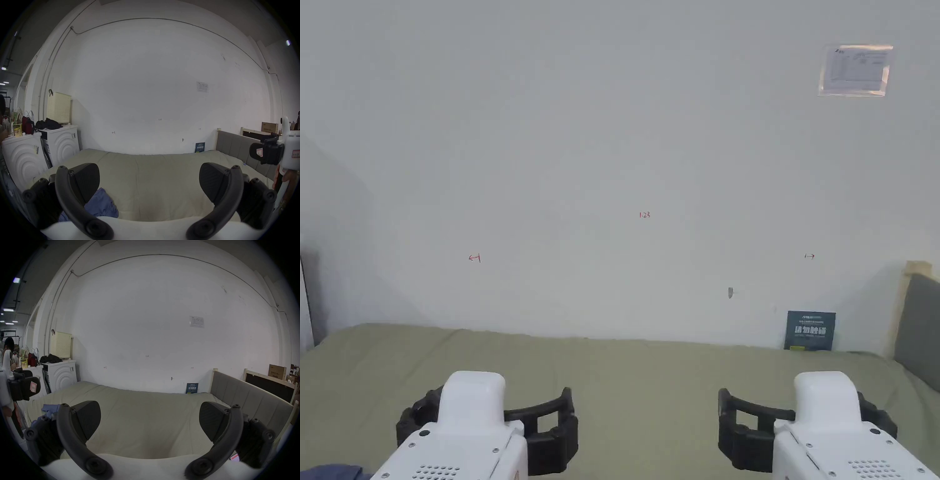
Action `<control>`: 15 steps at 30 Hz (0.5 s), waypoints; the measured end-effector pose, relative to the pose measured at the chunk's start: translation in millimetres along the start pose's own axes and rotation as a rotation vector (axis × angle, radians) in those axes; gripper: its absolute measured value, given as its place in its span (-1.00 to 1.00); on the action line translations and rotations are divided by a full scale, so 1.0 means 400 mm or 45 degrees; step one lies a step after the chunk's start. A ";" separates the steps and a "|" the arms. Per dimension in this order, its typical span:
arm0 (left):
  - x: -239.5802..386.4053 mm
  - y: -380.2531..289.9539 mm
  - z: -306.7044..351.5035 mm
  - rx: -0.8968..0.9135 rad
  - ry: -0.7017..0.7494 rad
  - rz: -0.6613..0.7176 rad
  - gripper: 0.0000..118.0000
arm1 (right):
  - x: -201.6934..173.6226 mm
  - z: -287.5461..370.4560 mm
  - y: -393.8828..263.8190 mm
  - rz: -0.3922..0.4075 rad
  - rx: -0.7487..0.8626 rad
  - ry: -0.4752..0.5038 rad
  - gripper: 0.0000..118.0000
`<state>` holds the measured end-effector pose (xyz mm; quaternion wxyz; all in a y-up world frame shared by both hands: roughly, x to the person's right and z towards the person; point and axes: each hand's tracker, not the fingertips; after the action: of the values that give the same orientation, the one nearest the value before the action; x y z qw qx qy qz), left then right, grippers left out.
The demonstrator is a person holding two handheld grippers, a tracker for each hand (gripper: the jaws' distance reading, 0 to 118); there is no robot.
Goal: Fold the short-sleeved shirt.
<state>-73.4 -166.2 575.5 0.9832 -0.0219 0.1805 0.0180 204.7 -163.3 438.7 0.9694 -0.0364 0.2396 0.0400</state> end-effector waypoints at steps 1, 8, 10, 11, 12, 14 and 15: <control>0.000 0.001 0.000 0.000 0.007 -0.005 1.00 | -0.002 -0.001 -0.001 0.006 -0.003 -0.003 1.00; 0.003 0.003 -0.004 -0.003 0.005 -0.005 1.00 | -0.005 -0.002 -0.003 0.008 -0.006 0.009 1.00; 0.004 0.002 -0.004 -0.005 0.001 -0.006 1.00 | -0.004 -0.002 -0.003 0.007 -0.004 0.011 1.00; 0.004 0.001 -0.004 -0.006 0.002 -0.003 1.00 | -0.004 -0.002 -0.002 0.009 -0.003 0.008 1.00; 0.004 0.001 -0.004 -0.009 0.001 -0.002 1.00 | -0.004 -0.002 -0.002 0.011 -0.002 0.008 1.00; 0.003 0.001 -0.006 -0.013 0.003 0.003 1.00 | -0.005 -0.002 -0.003 0.012 -0.006 0.005 1.00; 0.003 0.001 -0.006 -0.016 0.002 0.002 1.00 | -0.005 -0.003 -0.004 0.012 -0.008 0.005 1.00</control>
<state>-73.1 -166.0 572.7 0.9829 -0.0279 0.1810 0.0199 202.7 -165.3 438.6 0.9686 -0.0384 0.2413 0.0454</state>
